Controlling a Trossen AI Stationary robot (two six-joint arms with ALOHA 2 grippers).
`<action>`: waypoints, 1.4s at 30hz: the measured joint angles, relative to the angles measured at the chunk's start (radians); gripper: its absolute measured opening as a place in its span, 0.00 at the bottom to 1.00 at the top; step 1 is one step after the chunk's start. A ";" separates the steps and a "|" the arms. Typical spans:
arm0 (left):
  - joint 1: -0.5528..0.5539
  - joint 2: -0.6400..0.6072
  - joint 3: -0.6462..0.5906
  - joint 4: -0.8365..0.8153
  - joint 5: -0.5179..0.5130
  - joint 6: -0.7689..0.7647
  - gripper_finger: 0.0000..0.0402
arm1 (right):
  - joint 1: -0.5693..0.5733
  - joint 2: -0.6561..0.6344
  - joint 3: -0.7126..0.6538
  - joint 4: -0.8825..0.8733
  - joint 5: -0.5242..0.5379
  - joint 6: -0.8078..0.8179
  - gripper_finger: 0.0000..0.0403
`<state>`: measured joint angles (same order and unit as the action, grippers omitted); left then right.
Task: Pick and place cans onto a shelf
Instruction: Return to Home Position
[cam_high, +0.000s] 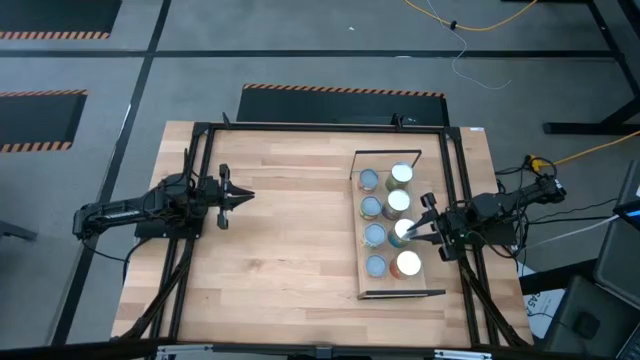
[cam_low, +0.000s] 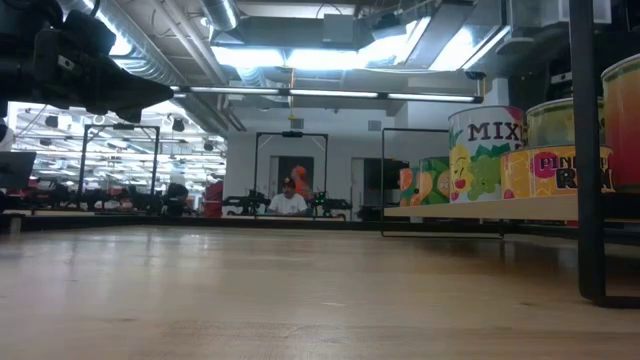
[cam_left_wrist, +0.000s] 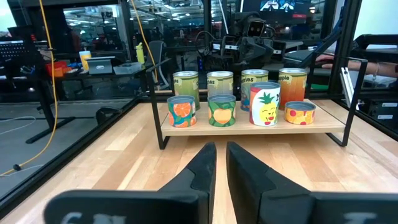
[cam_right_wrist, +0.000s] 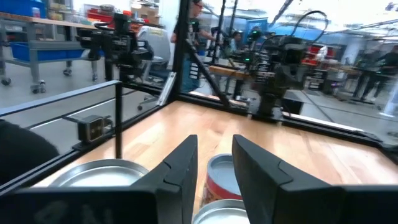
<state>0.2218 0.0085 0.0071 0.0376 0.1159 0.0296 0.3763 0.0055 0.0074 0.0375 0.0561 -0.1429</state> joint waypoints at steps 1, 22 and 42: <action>0.000 0.000 0.000 0.000 0.000 0.000 0.07 | 0.000 0.000 0.000 0.003 0.013 -0.005 0.26; 0.000 0.000 0.000 0.000 0.000 0.000 0.00 | -0.023 0.017 0.000 0.043 0.311 0.062 0.26; 0.000 0.000 0.000 0.000 0.000 0.000 0.09 | -0.306 0.024 0.000 -0.007 -0.011 0.082 0.26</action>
<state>0.2218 0.0086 0.0071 0.0376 0.1162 0.0292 0.0700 0.0292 0.0074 0.0307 0.0451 -0.0610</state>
